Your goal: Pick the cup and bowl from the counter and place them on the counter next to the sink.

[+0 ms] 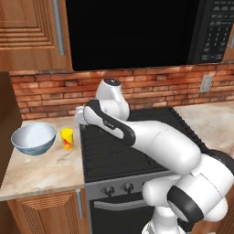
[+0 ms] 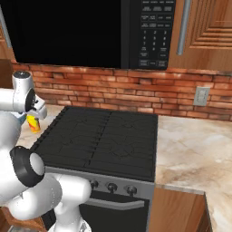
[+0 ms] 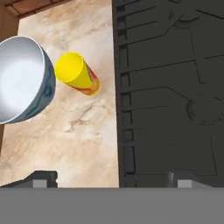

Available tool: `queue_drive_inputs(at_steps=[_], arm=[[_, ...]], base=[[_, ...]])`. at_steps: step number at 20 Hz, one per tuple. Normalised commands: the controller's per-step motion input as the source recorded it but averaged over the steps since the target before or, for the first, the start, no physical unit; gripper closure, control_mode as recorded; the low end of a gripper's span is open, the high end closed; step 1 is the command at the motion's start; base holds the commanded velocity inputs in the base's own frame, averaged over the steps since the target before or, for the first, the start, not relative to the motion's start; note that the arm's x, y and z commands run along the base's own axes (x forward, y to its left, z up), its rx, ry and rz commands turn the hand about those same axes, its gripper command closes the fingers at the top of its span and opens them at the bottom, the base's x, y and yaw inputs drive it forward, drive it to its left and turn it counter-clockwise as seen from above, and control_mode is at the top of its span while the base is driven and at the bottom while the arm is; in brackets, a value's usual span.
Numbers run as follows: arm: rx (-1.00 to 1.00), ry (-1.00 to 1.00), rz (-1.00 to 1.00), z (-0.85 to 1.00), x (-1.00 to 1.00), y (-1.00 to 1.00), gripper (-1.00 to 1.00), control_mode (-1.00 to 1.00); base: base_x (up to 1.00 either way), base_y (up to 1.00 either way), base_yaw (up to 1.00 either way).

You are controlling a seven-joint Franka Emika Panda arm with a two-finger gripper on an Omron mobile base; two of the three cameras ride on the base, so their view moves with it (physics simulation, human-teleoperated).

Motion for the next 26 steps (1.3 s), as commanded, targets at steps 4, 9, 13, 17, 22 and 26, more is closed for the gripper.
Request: queue_drive_inputs(at_steps=[4,9,13,17,22,26], arm=[[0.0,0.0,0.0,-0.08,0.48,0.21,-1.0,-1.0],[0.0,0.0,0.0,-0.03,0.63,0.35,-1.0,-1.0],[0.0,0.0,0.0,-0.01,0.45,0.36,-1.0,-1.0],[0.0,0.0,0.0,-0.03,0.3,0.28,-1.0,-1.0],[-0.01,0.0,0.0,-0.12,0.05,0.0,-1.0,-1.0],[0.0,0.0,0.0,-0.22,0.28,0.0,-1.0,-1.0]], base=[[0.0,0.0,0.0],[0.0,0.0,0.0],[0.0,0.0,0.0],[0.0,0.0,0.0],[0.0,0.0,0.0],[0.0,0.0,0.0]])
